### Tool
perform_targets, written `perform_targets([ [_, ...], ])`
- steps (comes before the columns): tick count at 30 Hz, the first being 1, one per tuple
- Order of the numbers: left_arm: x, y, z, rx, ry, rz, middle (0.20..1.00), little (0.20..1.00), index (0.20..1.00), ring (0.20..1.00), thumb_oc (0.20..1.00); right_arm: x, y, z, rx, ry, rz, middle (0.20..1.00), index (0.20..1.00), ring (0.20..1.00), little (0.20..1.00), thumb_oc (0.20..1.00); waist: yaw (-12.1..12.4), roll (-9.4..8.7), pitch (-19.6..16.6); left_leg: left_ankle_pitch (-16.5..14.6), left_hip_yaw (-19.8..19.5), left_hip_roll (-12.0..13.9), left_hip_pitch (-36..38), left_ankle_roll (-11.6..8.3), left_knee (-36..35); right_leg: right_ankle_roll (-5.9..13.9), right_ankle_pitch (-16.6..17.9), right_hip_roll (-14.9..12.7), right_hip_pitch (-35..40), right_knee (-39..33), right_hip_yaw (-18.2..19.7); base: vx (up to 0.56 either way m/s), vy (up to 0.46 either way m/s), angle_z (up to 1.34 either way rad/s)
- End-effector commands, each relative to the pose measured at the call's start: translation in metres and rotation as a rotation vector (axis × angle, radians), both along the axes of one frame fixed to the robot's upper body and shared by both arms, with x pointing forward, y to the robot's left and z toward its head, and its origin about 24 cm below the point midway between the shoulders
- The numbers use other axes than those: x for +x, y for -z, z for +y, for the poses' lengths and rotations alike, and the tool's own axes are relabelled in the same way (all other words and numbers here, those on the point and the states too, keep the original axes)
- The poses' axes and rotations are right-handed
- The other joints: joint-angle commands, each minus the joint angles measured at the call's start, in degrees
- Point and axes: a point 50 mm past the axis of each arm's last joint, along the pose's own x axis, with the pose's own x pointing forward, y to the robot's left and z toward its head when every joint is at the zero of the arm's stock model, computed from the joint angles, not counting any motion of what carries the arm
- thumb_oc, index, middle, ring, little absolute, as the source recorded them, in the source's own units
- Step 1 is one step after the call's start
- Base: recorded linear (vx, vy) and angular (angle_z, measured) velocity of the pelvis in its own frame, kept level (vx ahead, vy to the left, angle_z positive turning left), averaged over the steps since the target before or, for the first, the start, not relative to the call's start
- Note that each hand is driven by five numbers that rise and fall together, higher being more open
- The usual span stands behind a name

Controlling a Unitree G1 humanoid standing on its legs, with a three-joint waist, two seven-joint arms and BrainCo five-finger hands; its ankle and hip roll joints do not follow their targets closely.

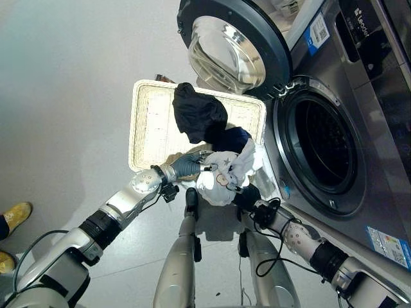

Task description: Put the clothes into the washing machine.

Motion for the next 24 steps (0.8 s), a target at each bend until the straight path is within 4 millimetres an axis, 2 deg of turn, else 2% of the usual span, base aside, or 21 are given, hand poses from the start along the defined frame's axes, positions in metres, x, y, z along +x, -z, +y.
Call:
perform_targets([
  [1,-0.034,0.004,-0.045,-0.023,0.320,0.035,0.200,0.200,0.200,0.200,0.200,0.014,-0.038,0.014,0.113,0.023,-0.136,0.200,0.200,0.200,0.200,0.200,-1.4,0.64,-1.2,-5.2,0.8,-6.7,-0.6,2.68,3.0,3.55,-2.1,-0.2,-0.4,2.1,-2.1,0.04,0.028,-0.04],
  [4,-0.034,0.005,-0.047,-0.003,0.323,0.052,0.200,0.200,0.200,0.200,0.200,0.015,-0.040,0.015,0.106,0.031,-0.139,0.200,0.200,0.200,0.200,0.200,-1.5,0.75,-1.2,-5.2,0.9,-6.7,-0.7,2.75,3.2,3.58,-2.0,-0.2,-0.6,2.2,-1.9,0.03,0.014,-0.08],
  [5,-0.034,0.007,-0.048,0.002,0.309,0.057,0.592,0.592,0.592,0.592,0.592,0.015,-0.040,0.015,0.099,0.034,-0.142,0.200,0.200,0.200,0.200,0.200,-1.5,0.77,-1.2,-5.3,1.0,-6.7,-0.9,2.77,3.3,3.61,-2.1,-0.3,-0.8,2.3,-1.9,0.03,0.000,-0.07],
  [6,-0.033,0.007,-0.047,0.005,0.296,0.056,0.592,0.592,0.592,0.592,0.592,0.015,-0.040,0.015,0.096,0.036,-0.142,0.200,0.200,0.200,0.200,0.200,-1.5,0.79,-1.2,-5.4,1.0,-6.7,-1.0,2.79,3.4,3.61,-2.1,-0.3,-0.9,2.3,-1.9,0.03,-0.011,-0.05],
  [7,-0.030,0.008,-0.046,0.014,0.243,0.044,1.000,1.000,1.000,1.000,1.000,0.015,-0.038,0.015,0.089,0.048,-0.140,0.200,0.200,0.200,0.200,0.200,-1.5,0.87,-1.2,-5.5,1.0,-6.7,-1.4,2.84,3.7,3.60,-2.2,-0.3,-1.2,2.6,-1.9,0.03,-0.018,-0.04],
  [9,-0.028,0.010,-0.045,0.018,0.206,0.033,1.000,1.000,1.000,1.000,1.000,0.016,-0.037,0.014,0.082,0.062,-0.142,0.200,0.200,0.200,0.200,0.200,-1.5,0.94,-1.2,-5.4,1.0,-6.7,-1.7,2.85,3.8,3.54,-2.3,-0.3,-1.5,2.8,-1.8,0.04,-0.029,-0.03],
  [11,-0.018,0.012,-0.034,-0.034,-0.002,-0.012,1.000,1.000,1.000,1.000,1.000,0.017,-0.032,0.010,0.085,0.103,-0.142,0.200,0.200,0.200,0.200,0.200,-1.4,1.15,-1.2,-5.5,0.7,-6.8,-2.5,2.89,4.4,3.36,-2.5,-0.2,-2.2,3.2,-1.6,0.05,-0.060,-0.01],
  [13,-0.016,0.013,-0.031,-0.044,-0.065,-0.010,1.000,1.000,1.000,1.000,1.000,0.017,-0.031,0.010,0.088,0.112,-0.139,0.200,0.200,0.200,0.200,0.200,-1.4,1.19,-1.2,-5.5,0.7,-6.8,-2.6,2.90,4.4,3.34,-2.6,-0.2,-2.3,3.3,-1.6,0.03,-0.048,0.00],
  [14,-0.005,0.022,-0.015,-0.096,-0.300,0.027,1.000,1.000,1.000,1.000,1.000,0.018,-0.028,0.007,0.111,0.146,-0.132,0.200,0.200,0.200,0.200,0.200,-1.1,1.37,-1.2,-5.4,0.5,-6.8,-3.4,2.96,4.8,3.19,-2.9,-0.1,-3.0,3.9,-1.7,0.05,-0.078,0.00],
  [16,0.003,0.029,0.001,-0.131,-0.475,0.032,1.000,1.000,1.000,1.000,1.000,0.021,-0.027,0.003,0.131,0.182,-0.129,0.200,0.200,0.200,0.200,0.200,-1.0,1.51,-1.2,-5.2,0.4,-6.9,-4.1,2.92,5.1,3.17,-3.2,0.0,-3.7,4.5,-1.9,0.05,-0.109,0.03],
  [17,0.007,0.038,0.018,-0.177,-0.658,0.039,1.000,1.000,1.000,1.000,1.000,0.024,-0.025,-0.004,0.158,0.227,-0.121,0.200,0.200,0.200,0.200,0.200,-0.8,1.70,-1.2,-5.3,0.3,-6.9,-4.6,2.79,5.4,3.11,-3.7,-0.1,-4.1,4.9,-2.2,0.04,-0.100,0.03],
  [19,0.008,0.040,0.027,-0.211,-0.746,0.036,1.000,1.000,1.000,1.000,1.000,0.027,-0.027,-0.009,0.173,0.259,-0.121,0.200,0.200,0.200,0.200,0.200,-0.7,1.83,-1.2,-5.1,0.3,-6.9,-5.2,2.73,5.5,3.05,-3.6,-0.1,-4.7,5.1,-2.3,0.06,-0.106,0.02],
  [20,0.007,0.047,0.041,-0.288,-0.907,0.040,1.000,1.000,1.000,1.000,1.000,0.032,-0.027,-0.020,0.200,0.338,-0.106,0.200,0.200,0.200,0.200,0.200,-0.6,2.15,-1.2,-5.1,0.4,-6.9,-5.7,2.55,5.7,2.93,-4.1,0.0,-5.2,5.7,-2.5,0.07,-0.110,0.01],
  [24,0.005,0.054,0.054,-0.356,-1.055,0.036,1.000,1.000,1.000,1.000,1.000,0.038,-0.028,-0.035,0.224,0.425,-0.105,0.200,0.200,0.200,0.200,0.200,-0.4,2.73,-1.2,-4.9,0.5,-6.9,-7.1,2.30,6.3,2.74,-4.5,0.0,-6.7,6.8,-2.6,0.04,-0.069,0.00],
])
